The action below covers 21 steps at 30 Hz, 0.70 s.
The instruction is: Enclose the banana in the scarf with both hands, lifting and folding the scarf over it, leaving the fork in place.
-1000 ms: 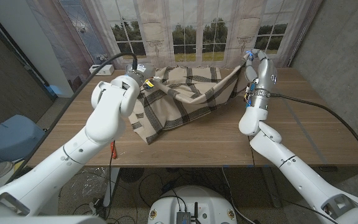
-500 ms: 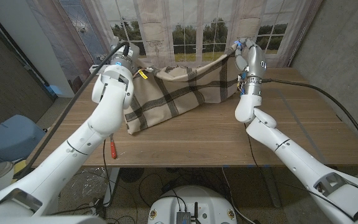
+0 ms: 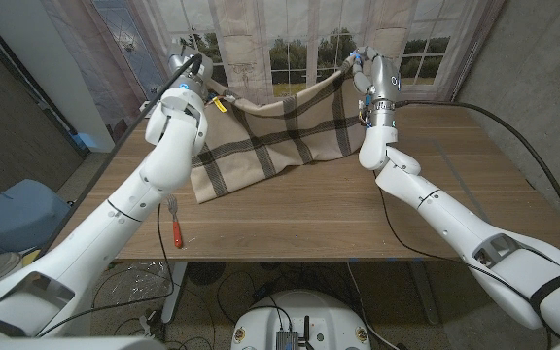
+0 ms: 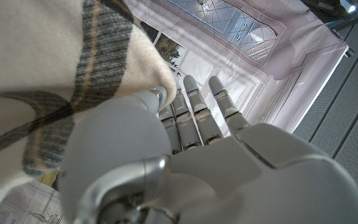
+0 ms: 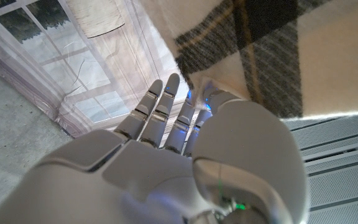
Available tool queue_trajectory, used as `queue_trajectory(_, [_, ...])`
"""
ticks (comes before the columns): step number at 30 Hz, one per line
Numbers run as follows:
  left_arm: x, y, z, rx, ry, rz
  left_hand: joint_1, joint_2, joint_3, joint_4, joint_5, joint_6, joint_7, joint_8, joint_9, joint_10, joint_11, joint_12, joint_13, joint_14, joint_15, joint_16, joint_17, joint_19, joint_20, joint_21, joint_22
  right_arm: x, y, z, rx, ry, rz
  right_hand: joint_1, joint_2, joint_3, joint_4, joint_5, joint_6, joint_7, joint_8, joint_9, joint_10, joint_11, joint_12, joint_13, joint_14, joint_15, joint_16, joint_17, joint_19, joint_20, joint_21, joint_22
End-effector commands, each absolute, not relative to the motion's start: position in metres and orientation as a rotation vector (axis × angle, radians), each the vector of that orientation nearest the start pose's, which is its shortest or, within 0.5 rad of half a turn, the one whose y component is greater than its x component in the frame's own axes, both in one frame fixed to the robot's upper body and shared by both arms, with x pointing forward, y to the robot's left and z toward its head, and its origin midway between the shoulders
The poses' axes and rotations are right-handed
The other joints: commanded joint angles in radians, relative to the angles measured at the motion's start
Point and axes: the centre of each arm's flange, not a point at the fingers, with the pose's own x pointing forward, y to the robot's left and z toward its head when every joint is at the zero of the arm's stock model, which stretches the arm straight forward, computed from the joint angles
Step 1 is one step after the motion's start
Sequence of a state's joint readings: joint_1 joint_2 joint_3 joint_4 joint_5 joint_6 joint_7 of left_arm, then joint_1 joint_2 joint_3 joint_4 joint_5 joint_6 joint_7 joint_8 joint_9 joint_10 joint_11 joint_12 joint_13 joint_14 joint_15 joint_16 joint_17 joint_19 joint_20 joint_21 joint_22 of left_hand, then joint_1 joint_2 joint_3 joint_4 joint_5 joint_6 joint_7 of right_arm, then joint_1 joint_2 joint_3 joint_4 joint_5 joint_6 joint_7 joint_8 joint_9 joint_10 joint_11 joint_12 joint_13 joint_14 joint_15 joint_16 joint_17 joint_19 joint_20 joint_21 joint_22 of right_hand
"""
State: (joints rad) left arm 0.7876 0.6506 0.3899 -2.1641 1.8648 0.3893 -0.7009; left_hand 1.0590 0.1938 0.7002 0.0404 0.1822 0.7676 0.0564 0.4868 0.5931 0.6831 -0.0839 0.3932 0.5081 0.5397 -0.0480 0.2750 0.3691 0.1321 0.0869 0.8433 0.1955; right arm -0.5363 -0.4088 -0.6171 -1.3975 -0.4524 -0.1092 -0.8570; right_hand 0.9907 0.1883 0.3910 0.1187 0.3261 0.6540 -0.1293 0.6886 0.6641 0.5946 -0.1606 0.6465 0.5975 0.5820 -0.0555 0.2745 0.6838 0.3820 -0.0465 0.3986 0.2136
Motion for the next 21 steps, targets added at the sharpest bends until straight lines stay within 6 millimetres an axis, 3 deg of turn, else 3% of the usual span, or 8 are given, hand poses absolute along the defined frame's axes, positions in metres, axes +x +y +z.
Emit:
queue_trajectory(1, [0.497, 0.238, 0.2, 2.102, -0.263, 0.952, -0.007, 0.002, -0.002, 0.004, 0.009, 0.005, -0.004, 0.22, 0.001, 0.029, -0.054, 0.003, 0.005, 0.001, -0.1, -0.001, 0.004, 0.002, -0.009, 0.005, -0.001, 0.635, -0.179, 0.17, -0.811, -1.042, -0.633, -0.009, 0.003, 0.005, 0.004, 0.008, 0.005, -0.004, 0.061, 0.0, -0.001, -0.004, -0.001, 0.003, 0.003, -0.168, -0.003, 0.004, -0.003, -0.025, 0.008, 0.003])
queue_trajectory(21, [0.548, 0.27, 0.197, 2.116, -0.134, 0.896, -0.014, -0.001, -0.004, 0.001, 0.008, 0.006, -0.016, 0.226, -0.013, 0.03, -0.061, 0.0, 0.003, 0.005, -0.106, -0.004, 0.007, 0.005, -0.017, 0.016, -0.002, 0.695, -0.147, 0.204, -0.948, -0.924, -0.606, -0.014, 0.004, 0.006, 0.006, 0.008, 0.0, -0.008, 0.067, -0.01, -0.003, -0.002, -0.004, -0.002, 0.005, -0.168, -0.013, 0.012, -0.006, -0.024, 0.014, 0.001])
